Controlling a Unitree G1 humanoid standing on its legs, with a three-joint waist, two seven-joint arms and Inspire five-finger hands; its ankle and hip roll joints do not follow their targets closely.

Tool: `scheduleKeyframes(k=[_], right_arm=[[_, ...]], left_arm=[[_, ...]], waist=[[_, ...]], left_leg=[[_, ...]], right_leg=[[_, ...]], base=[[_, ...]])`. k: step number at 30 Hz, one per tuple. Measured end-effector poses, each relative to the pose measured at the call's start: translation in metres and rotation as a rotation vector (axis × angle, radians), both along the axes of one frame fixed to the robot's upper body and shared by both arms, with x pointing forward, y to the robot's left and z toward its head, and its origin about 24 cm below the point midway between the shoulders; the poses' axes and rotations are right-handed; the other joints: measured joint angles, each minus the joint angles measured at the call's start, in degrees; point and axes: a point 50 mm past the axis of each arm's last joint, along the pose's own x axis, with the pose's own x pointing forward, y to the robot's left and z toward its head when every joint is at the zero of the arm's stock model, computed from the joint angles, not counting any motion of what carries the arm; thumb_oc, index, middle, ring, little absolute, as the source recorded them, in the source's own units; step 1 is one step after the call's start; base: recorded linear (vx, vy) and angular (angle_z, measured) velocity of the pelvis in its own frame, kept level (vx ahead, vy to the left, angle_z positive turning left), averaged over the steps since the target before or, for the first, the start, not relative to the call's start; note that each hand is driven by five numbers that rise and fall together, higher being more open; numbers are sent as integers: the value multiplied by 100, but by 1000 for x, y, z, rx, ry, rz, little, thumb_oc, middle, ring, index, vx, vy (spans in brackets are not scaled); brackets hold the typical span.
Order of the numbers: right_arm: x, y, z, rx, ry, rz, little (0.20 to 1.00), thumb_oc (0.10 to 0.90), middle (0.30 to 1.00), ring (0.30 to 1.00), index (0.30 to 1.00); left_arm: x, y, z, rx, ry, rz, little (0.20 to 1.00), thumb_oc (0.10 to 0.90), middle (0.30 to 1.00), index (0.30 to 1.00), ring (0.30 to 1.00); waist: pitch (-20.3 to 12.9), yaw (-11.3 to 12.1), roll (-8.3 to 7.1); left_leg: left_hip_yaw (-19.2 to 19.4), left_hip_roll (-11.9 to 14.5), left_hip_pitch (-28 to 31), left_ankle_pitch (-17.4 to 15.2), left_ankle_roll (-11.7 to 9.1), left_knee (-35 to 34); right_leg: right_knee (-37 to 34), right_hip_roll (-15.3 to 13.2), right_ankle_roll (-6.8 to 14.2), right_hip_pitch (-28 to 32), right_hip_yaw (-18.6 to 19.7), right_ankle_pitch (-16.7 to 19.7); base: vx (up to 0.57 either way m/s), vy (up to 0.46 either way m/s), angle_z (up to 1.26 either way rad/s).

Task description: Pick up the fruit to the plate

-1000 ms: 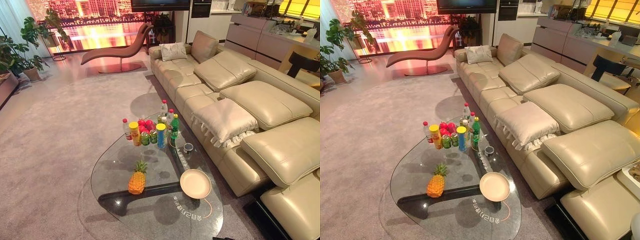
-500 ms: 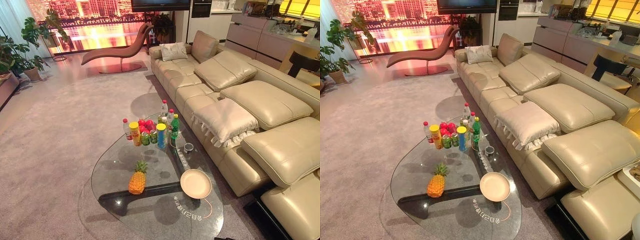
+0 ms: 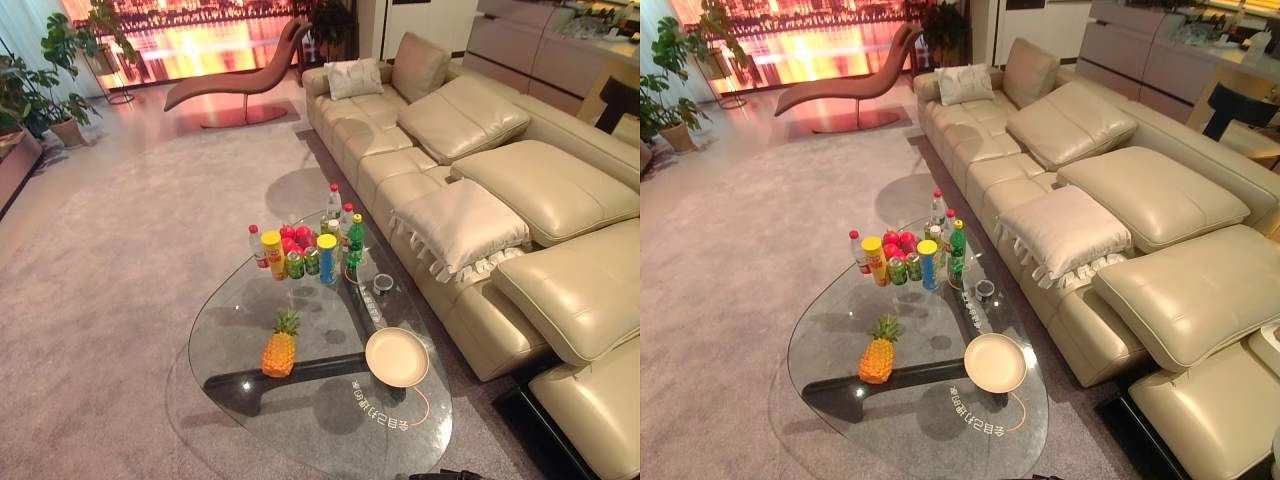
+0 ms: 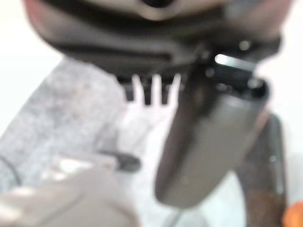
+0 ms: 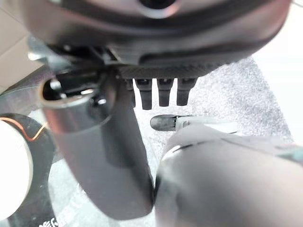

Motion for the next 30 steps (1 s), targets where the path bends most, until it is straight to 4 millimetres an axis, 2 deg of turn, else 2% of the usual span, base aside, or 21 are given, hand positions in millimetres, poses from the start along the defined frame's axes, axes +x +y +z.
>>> scheduleKeyframes(k=[9,11,13,19,23,25,26,28,29,30], right_arm=[[1,-21,6,-67,28,-13,900,800,900,900,900],[5,-21,7,-89,28,-1,900,800,900,900,900],[18,-19,10,-92,-19,-22,900,800,900,900,900],[33,-16,14,-99,-79,-29,900,800,900,900,900],[36,-17,14,-106,-101,-11,900,800,900,900,900],[35,-20,15,-114,-103,-12,900,800,900,900,900],[37,-21,16,-118,-109,-13,900,800,900,900,900],[41,-27,19,-134,-128,-10,900,800,900,900,900],[50,-31,24,-146,-160,-6,900,800,900,900,900],[58,-31,27,-148,-181,-4,900,800,900,900,900]], left_arm=[[45,3,15,105,-192,-60,900,800,900,900,900],[68,-2,23,145,-274,-112,900,800,900,900,900],[93,-7,35,157,-392,-125,900,800,900,900,900],[132,-17,59,206,-578,-129,900,800,900,900,900],[142,-4,69,234,-620,-137,900,800,900,900,900],[152,9,79,256,-655,-149,900,800,900,900,900],[160,18,89,274,-699,-135,900,800,900,900,900],[167,23,98,284,-739,-130,900,800,900,900,900],[185,23,119,280,-823,-127,900,800,900,900,900],[194,22,129,287,-869,-132,900,800,900,900,900]], waist=[[182,1,-30],[301,1,-35],[621,-11,-34],[1304,-215,-72],[1436,-339,-55],[1542,-344,43],[1611,-342,123],[1694,-325,172],[1798,-310,220],[1902,-294,232]], left_leg=[[0,-7,-5,-7,4,6],[5,-18,-311,-21,-1,135],[19,-34,-515,10,-2,244],[24,-49,-734,10,-2,382],[40,-55,-791,10,-1,381],[55,-60,-792,11,1,380],[69,-60,-797,11,0,382],[102,-61,-806,11,0,391],[137,-56,-1007,12,0,507],[128,-55,-1089,28,0,533]], right_leg=[[3,1,0,-1,7,2],[36,-10,-7,-264,47,42],[40,-11,-27,-419,122,161],[41,-23,-27,-594,162,252],[41,-29,-25,-659,180,255],[42,-35,-22,-669,191,257],[42,-37,-21,-681,200,258],[42,-39,-16,-705,240,267],[104,-41,-19,-885,258,275],[116,-40,-28,-960,257,307]], base=[[-35,16,0],[-226,46,-5],[-105,34,-11],[-107,39,-3],[-22,98,-3],[-35,44,-3],[-100,45,-7],[-107,-6,-8],[-82,-25,-2],[-57,-17,-1]])
